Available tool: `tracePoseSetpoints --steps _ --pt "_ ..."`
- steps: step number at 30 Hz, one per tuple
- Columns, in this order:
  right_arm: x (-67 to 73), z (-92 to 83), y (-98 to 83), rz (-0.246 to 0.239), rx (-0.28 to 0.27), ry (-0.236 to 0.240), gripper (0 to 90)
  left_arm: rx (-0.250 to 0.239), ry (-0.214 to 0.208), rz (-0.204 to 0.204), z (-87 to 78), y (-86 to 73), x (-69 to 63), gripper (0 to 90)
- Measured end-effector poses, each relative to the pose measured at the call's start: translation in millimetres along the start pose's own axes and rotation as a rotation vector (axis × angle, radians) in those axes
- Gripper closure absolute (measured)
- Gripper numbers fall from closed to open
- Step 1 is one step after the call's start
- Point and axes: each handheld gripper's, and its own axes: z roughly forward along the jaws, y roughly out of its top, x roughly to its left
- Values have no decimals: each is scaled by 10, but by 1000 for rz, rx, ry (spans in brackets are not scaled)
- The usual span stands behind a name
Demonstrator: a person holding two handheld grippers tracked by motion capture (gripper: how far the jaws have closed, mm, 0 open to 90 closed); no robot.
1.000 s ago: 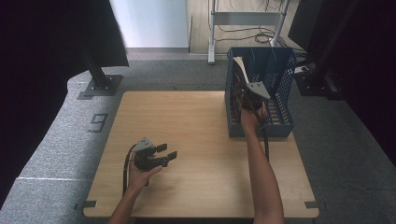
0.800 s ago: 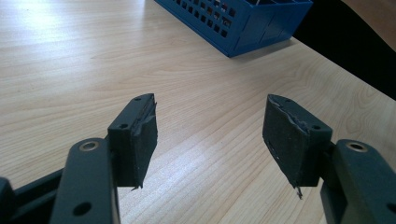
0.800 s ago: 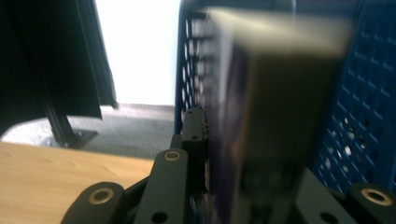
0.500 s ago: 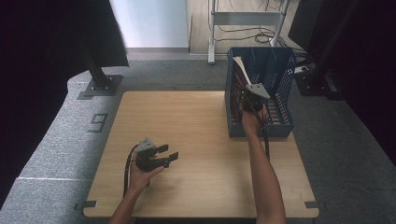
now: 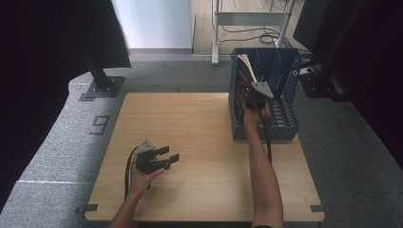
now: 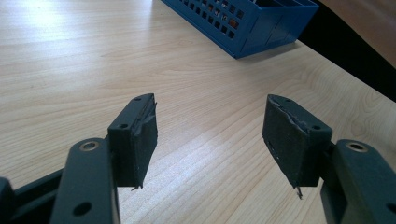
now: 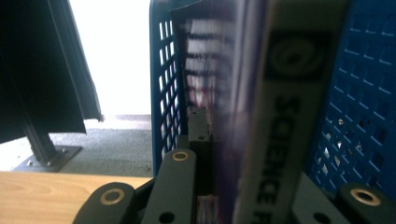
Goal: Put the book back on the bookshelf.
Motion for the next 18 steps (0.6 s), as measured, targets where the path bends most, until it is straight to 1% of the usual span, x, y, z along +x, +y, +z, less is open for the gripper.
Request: tracePoseSetpoints --steps 2,7,10,12,18 --pt "4 12 5 11 -15 -8 816 0 0 -1 -3 0 4 357" --pt "17 67 35 20 -28 -37 816 -5 1 -4 -15 2 20 357" --pt "42 81 30 11 -33 -38 816 -10 2 -8 -25 4 31 357" --pt "69 77 12 7 -39 -24 816 -10 1 -8 -27 5 33 357" --pt "199 19 -57 -42 -38 49 811 -8 -1 0 -17 6 -2 356"
